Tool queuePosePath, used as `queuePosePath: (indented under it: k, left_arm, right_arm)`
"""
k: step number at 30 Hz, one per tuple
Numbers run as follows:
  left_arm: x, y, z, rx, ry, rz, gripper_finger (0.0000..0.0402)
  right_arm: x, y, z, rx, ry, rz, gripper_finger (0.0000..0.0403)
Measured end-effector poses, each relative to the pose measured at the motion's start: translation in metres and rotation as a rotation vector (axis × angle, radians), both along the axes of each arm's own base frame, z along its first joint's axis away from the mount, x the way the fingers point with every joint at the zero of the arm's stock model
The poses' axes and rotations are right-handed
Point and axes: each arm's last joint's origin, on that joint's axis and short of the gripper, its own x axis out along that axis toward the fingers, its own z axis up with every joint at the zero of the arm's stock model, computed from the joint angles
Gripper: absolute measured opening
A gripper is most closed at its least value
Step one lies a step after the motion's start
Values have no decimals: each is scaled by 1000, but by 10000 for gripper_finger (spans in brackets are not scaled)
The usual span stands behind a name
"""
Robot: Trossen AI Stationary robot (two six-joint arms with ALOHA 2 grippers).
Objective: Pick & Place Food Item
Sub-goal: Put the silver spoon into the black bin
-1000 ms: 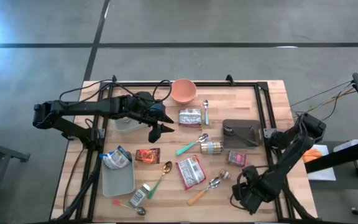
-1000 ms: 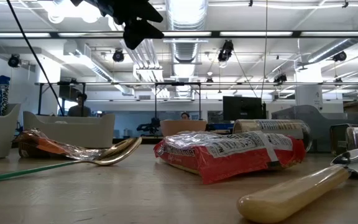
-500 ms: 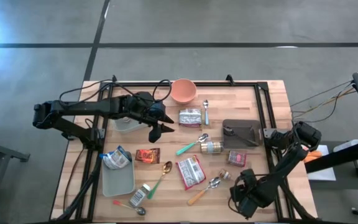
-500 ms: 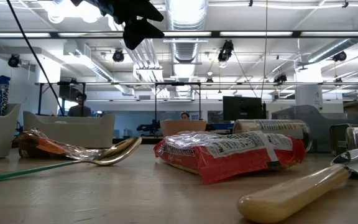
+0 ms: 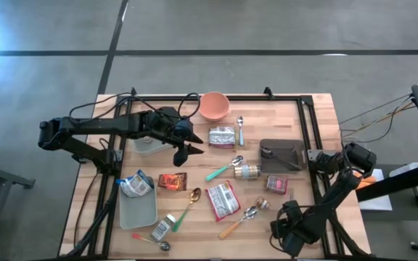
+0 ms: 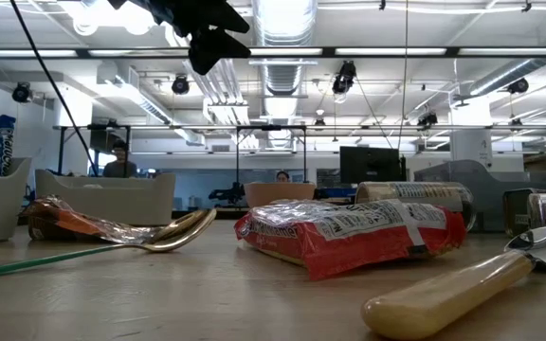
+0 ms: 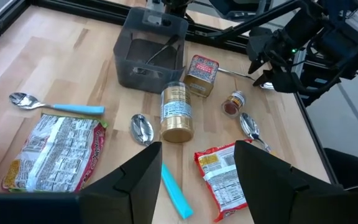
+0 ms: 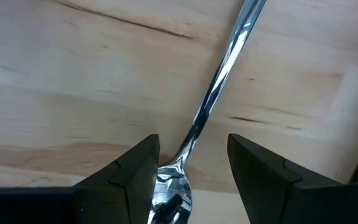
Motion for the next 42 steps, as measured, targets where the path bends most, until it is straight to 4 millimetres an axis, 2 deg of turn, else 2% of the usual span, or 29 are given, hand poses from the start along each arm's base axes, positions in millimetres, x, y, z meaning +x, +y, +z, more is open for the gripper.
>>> queuePosePath:
  k: [4, 12, 13, 27, 33, 42]
  left_arm:
    - [0, 0, 0, 0, 0, 0, 207]
    - [0, 0, 0, 0, 0, 0, 207]
    - [0, 0, 0, 0, 0, 0, 207]
    - [-1, 0, -1, -5, 9, -2, 207]
    - [-1, 0, -1, -7, 11, -1, 207]
    - [-1, 0, -1, -7, 11, -2, 206]
  right_arm:
    - [1, 0, -1, -1, -4, 14, 167]
    - [2, 1, -2, -17, -48, 60, 27]
    - [2, 0, -2, -16, -48, 74, 21]
    - [1, -1, 4, -72, -6, 66, 18]
    - [3, 1, 16, -99, 15, 65, 17]
    - [7, 7, 45, -135, 27, 63, 17]
